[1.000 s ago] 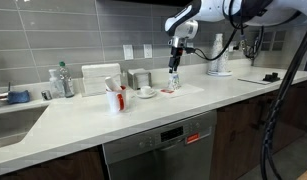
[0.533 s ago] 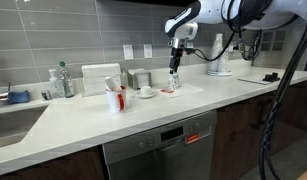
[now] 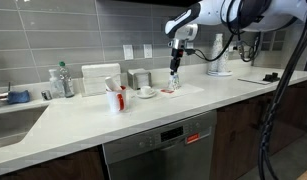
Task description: Place the cup directly onto the counter
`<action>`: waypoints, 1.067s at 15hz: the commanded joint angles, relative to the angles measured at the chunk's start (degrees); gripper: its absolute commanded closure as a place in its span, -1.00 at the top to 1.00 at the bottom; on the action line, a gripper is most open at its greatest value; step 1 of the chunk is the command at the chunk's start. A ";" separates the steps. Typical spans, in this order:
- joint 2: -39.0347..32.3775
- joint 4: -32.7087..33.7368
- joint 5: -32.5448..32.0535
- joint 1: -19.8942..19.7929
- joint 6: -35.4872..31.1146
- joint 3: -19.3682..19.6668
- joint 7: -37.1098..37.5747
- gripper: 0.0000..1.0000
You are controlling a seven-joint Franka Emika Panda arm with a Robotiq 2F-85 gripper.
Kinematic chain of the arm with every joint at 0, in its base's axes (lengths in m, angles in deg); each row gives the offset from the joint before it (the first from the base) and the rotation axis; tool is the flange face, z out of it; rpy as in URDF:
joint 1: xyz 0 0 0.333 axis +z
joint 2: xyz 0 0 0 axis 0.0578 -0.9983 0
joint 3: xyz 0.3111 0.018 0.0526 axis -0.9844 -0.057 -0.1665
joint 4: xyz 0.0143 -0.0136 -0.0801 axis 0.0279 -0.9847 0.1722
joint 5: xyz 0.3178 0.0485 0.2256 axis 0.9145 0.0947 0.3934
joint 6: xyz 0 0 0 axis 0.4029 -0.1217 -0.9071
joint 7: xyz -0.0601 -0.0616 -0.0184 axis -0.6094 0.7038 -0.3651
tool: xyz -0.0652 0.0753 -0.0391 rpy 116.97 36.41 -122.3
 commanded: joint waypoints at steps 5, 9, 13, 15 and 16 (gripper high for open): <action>-1.18 2.70 -1.41 0.47 1.98 0.51 -0.65 -0.19; 0.95 0.95 -1.84 0.87 2.85 1.27 2.68 -0.19; 4.84 -2.78 -0.80 -0.03 3.90 2.10 8.78 -0.19; 7.01 -5.19 0.36 -1.20 3.87 2.20 11.36 -0.19; 8.08 -6.81 0.83 -1.80 3.08 2.36 12.86 -0.19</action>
